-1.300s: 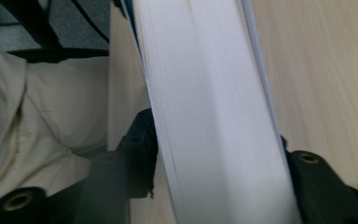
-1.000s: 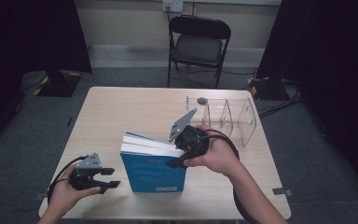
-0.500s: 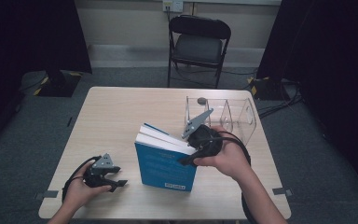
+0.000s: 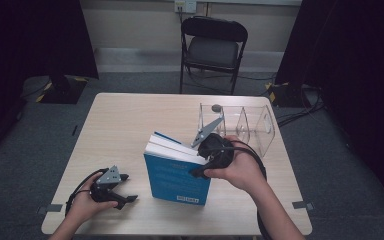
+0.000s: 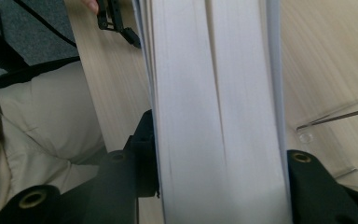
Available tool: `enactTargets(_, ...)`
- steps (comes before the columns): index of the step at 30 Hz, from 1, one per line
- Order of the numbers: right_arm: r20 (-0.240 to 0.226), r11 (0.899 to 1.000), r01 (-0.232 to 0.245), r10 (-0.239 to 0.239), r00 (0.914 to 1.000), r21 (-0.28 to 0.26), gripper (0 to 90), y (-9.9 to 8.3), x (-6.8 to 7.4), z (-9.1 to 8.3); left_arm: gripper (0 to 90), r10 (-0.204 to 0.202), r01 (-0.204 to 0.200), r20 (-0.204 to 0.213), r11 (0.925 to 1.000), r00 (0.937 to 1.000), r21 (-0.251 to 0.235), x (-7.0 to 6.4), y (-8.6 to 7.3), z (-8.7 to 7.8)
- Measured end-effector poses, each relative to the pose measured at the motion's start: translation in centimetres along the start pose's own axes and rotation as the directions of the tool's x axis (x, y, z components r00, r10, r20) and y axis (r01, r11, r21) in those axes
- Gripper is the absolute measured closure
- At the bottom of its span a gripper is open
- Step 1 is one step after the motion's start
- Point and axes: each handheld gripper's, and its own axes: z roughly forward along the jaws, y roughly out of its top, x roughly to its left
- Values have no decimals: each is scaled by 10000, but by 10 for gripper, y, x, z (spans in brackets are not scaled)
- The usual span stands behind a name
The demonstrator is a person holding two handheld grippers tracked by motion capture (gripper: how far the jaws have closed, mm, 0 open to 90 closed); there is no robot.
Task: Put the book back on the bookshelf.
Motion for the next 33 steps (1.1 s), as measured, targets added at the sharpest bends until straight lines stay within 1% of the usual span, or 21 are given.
enactTargets(1, -43, 9999, -123, 123, 9999, 54, 543, 2, 0, 3, 147, 12, -12, -2, 10000, 10000, -4, 0, 0, 0)
enactTargets(4, 85, 9994, -295, 294, 9995, 159, 509, 6, 1, 8, 146, 17, -17, -43, 10000, 10000, -4, -1, 0, 0)
enactTargets(5, 135, 9994, -315, 313, 9994, 171, 502, 7, 1, 9, 146, 10, -10, -40, 10000, 10000, -6, 0, 0, 0)
enactTargets(6, 96, 9997, -194, 193, 9998, 145, 494, 7, 1, 11, 147, 15, -15, -37, 10000, 10000, 2, 0, 0, 0)
enactTargets(8, 117, 9993, -223, 219, 9997, 307, 485, 9, 2, 15, 147, 5, -5, -16, 10000, 10000, -5, 0, 0, 0)
enactTargets(9, 100, 9991, -245, 242, 9997, 354, 489, 10, 2, 18, 147, -40, 40, -24, 10000, 10000, -41, -1, 0, 0)
enactTargets(10, 64, 9984, -246, 243, 9997, 509, 501, 11, 2, 20, 147, -41, 41, -23, 10000, 10000, -40, -1, 0, 0)
enactTargets(13, 53, 9976, -48, 44, 10000, 692, 521, 13, 3, 23, 147, -43, 43, -24, 10000, 10000, -43, -1, 0, 0)
enactTargets(15, -72, 9984, 244, -240, 9997, 515, 539, 12, 2, 24, 147, -36, 36, -25, 10000, 10000, -39, -1, 0, 0)
enactTargets(17, -29, 9982, 260, -259, 9997, 547, 542, 12, 3, 23, 147, 8, -8, -21, 10000, 10000, -6, 0, 0, 0)
enactTargets(18, -27, 9980, 341, -340, 9994, 524, 542, 12, 3, 23, 147, -44, 44, -26, 10000, 10000, -47, -1, 0, 0)
enactTargets(21, 29, 9978, 475, -477, 9989, 468, 539, 11, 3, 23, 147, 14, -15, -20, 10000, 10000, -3, 0, 0, 0)
enactTargets(23, 40, 9980, 403, -405, 9992, 489, 540, 11, 2, 24, 147, 19, -19, -20, 10000, 10000, 1, 0, 0, 0)
enactTargets(26, 24, 9975, 202, -204, 9998, 680, 543, 13, 3, 24, 147, 16, -16, -33, 10000, 10000, -9, 0, 0, 0)
enactTargets(27, 39, 9971, 210, -213, 9998, 735, 539, 13, 3, 24, 147, 14, -14, -35, 10000, 10000, -12, 0, 0, 0)
enactTargets(30, 157, 9970, -3, -10, 9999, 773, 539, 13, 5, 24, 147, 11, -11, -32, 10000, 10000, -16, 0, 0, 0)
enactTargets(33, 339, 9970, 14, -40, 9994, 769, 515, 13, 7, 24, 147, 6, -6, -33, 10000, 10000, -17, 0, 0, 0)
